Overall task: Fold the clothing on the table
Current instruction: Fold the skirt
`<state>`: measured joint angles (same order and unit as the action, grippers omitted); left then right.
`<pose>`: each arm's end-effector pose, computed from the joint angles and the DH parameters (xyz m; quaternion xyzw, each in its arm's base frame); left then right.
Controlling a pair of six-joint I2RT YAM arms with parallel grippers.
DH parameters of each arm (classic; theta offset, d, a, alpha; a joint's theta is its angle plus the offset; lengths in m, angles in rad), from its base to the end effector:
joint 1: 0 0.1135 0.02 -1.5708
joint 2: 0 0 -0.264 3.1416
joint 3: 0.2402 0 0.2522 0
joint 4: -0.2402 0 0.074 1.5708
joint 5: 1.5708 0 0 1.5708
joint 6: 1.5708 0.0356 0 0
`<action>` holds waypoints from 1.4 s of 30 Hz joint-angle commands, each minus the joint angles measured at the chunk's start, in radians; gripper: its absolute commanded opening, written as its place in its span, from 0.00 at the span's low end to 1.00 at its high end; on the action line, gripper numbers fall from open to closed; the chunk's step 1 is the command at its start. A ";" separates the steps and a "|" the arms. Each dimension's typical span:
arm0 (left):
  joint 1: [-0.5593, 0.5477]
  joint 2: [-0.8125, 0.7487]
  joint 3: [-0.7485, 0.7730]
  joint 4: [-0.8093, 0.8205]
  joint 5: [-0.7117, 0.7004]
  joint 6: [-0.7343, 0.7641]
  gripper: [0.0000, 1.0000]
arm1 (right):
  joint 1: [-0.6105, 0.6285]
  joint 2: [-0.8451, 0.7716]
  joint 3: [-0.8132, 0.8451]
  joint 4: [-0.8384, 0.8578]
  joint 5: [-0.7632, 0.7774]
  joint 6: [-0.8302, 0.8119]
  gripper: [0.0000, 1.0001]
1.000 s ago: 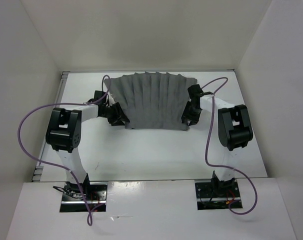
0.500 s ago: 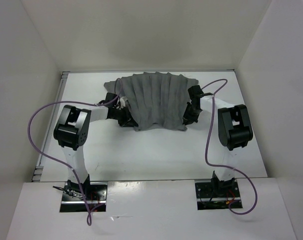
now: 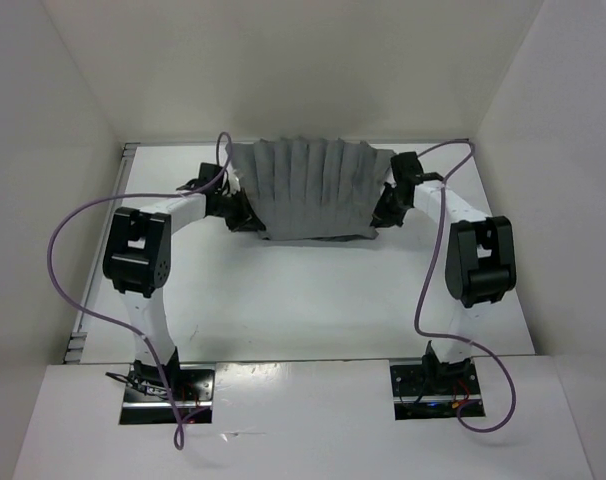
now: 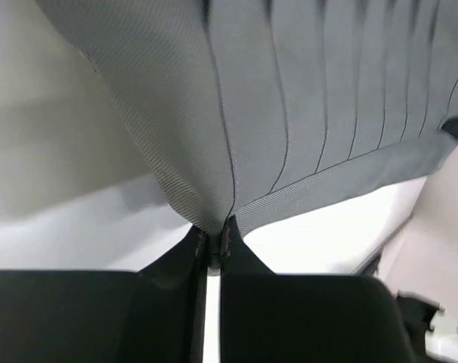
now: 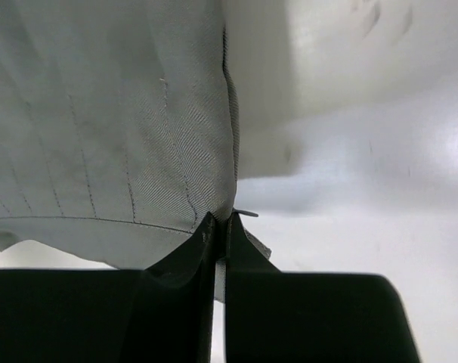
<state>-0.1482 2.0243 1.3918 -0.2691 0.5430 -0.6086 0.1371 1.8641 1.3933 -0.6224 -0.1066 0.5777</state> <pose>0.4260 -0.0822 0.1724 -0.1219 0.9060 -0.3523 0.2004 0.3879 0.0573 0.2114 0.1997 0.9495 0.1311 0.2032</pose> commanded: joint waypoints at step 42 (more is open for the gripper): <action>0.148 -0.556 -0.326 -0.240 -0.112 -0.069 0.00 | 0.050 -0.300 -0.019 -0.089 -0.053 0.197 0.00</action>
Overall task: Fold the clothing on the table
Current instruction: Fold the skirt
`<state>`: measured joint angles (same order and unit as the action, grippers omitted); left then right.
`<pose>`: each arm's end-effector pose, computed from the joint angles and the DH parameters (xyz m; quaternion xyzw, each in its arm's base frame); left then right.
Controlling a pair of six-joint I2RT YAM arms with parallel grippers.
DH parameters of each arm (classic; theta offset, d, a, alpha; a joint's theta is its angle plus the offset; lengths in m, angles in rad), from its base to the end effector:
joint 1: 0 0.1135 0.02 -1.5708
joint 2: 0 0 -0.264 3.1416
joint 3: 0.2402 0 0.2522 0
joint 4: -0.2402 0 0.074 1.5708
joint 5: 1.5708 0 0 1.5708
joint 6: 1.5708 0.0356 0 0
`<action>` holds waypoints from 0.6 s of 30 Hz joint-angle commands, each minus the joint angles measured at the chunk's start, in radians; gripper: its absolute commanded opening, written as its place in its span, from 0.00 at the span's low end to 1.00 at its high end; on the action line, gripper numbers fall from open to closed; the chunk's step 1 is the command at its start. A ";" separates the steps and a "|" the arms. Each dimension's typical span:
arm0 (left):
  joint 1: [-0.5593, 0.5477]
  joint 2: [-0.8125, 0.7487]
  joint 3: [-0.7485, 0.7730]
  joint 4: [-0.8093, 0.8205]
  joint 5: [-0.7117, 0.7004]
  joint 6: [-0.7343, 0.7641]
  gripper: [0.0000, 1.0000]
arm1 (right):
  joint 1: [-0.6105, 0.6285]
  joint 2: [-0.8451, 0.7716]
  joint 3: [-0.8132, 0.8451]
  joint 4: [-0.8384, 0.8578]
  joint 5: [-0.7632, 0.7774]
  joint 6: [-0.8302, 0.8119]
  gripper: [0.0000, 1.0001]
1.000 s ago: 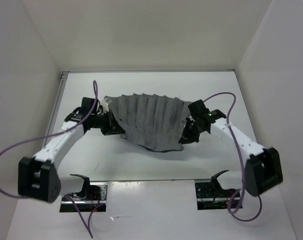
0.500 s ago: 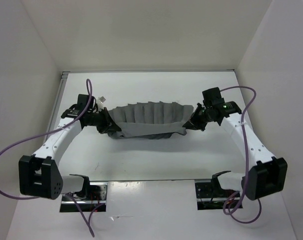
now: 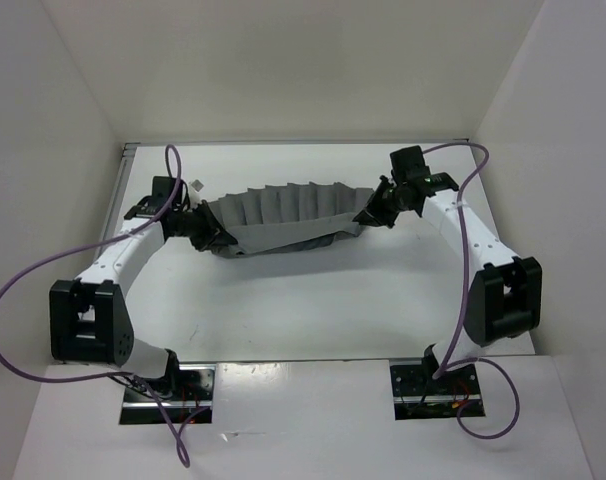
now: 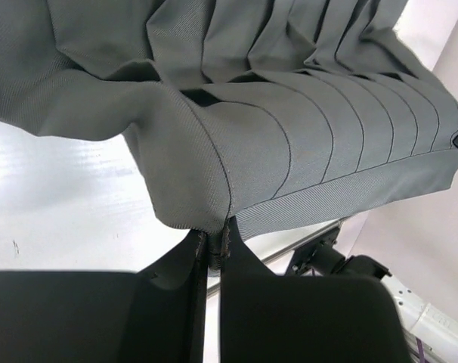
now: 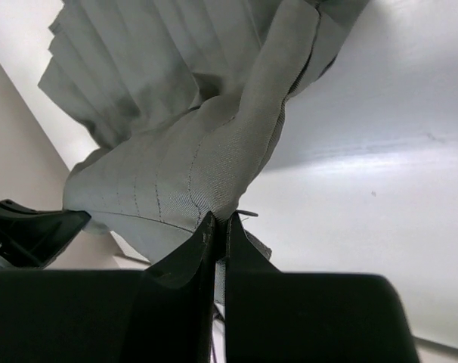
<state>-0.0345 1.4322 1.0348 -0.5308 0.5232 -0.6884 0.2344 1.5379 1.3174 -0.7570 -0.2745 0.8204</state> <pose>0.2947 -0.0280 0.2516 -0.2170 0.8942 -0.3374 0.1986 0.3129 0.0846 0.2926 0.2353 0.9185 0.2588 0.1844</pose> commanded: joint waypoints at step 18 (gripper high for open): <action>0.054 -0.305 -0.093 -0.140 0.086 -0.049 0.00 | -0.047 -0.365 -0.179 -0.252 0.006 -0.040 0.00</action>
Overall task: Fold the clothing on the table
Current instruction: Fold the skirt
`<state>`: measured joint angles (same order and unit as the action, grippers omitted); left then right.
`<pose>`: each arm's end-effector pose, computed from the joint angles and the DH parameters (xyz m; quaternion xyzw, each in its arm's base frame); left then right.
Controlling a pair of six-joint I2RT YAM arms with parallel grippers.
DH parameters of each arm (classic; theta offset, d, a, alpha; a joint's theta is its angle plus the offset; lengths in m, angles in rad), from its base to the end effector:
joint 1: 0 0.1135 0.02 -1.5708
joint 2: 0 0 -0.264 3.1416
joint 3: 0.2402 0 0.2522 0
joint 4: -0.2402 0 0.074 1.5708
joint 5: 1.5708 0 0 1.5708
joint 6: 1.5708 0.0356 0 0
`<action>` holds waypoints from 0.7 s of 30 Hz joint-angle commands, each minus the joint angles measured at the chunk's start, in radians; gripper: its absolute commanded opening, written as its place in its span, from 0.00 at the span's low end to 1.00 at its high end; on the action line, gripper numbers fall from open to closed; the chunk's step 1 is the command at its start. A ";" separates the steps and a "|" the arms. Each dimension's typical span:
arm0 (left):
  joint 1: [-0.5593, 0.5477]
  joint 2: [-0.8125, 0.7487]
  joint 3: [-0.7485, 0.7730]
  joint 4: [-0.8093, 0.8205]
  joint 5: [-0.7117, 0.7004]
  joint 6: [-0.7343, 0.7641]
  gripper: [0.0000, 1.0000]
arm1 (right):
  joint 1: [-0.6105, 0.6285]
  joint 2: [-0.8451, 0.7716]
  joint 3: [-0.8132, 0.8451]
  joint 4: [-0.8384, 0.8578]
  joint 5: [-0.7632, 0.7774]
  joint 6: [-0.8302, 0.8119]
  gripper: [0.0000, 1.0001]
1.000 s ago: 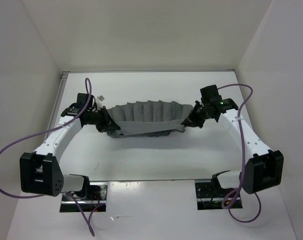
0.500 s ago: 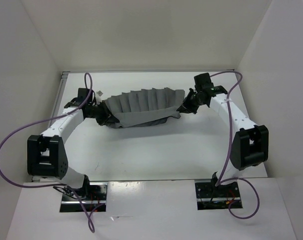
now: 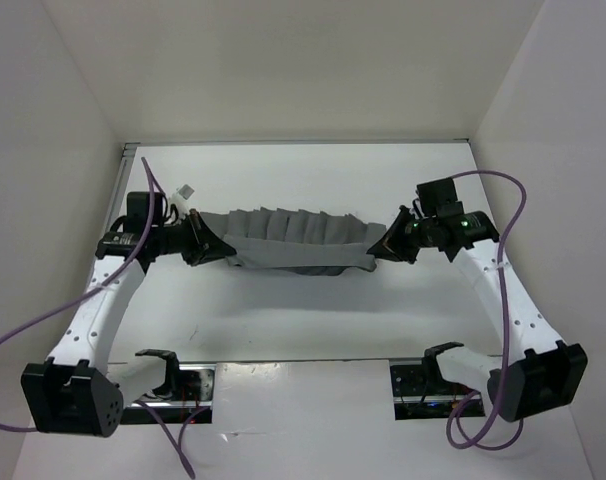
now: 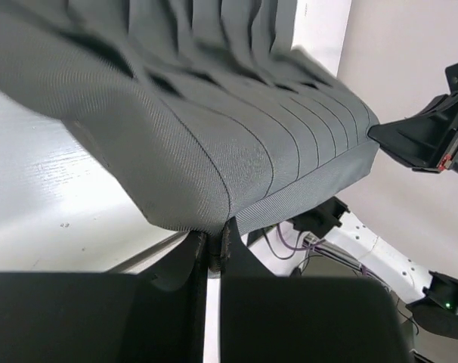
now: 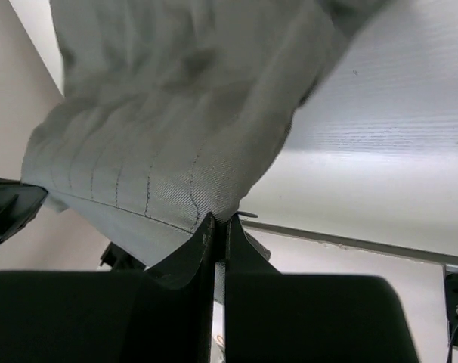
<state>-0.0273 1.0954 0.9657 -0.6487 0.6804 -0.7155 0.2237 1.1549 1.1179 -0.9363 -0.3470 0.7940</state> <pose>0.2215 -0.0285 0.3046 -0.1722 0.8621 -0.4189 0.2273 0.2126 0.0608 0.3170 0.2161 0.9176 0.2853 0.1728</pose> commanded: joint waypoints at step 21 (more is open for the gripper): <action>0.056 0.843 0.365 0.340 -0.211 -0.108 0.44 | -0.057 0.690 0.351 0.413 0.222 -0.047 0.36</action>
<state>-0.0109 1.8977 1.2495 -0.4053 0.5312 -0.7845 0.1997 1.8229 1.3670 -0.6258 -0.2405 0.7834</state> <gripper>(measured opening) 0.381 0.338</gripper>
